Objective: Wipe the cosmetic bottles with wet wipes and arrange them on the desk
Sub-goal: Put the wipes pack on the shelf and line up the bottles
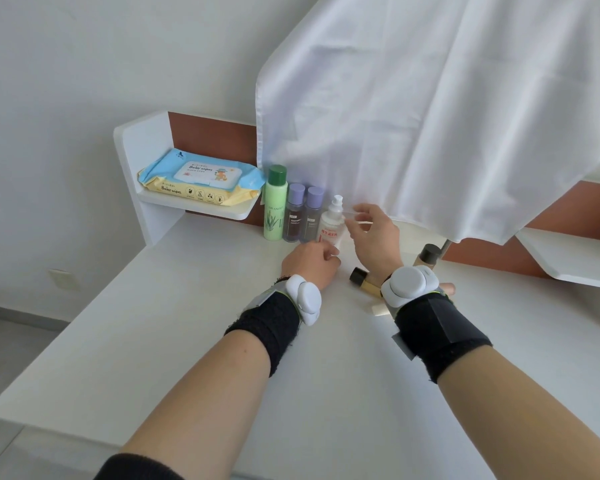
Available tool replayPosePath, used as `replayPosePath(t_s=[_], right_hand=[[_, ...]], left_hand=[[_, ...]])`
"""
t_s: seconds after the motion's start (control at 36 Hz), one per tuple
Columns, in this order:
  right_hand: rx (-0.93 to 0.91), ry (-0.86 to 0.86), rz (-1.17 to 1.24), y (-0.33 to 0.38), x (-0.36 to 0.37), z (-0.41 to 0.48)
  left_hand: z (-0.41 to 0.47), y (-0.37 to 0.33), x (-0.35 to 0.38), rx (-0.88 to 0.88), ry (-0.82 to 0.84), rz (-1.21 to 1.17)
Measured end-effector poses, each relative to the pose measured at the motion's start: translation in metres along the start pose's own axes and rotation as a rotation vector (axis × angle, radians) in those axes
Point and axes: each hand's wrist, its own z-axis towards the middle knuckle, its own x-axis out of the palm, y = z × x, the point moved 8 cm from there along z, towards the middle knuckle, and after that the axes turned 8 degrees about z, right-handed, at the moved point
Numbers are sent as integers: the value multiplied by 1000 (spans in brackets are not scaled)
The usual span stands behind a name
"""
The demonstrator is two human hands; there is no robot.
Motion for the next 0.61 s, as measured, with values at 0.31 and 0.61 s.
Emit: replayPosePath(t_s=[0.31, 0.61], right_hand=[[48, 58, -184, 2, -45, -33], [87, 371, -518, -8, -43, -69]], left_hand=[[-32, -11, 2, 49, -12, 55], [-53, -14, 12, 109, -36, 191]])
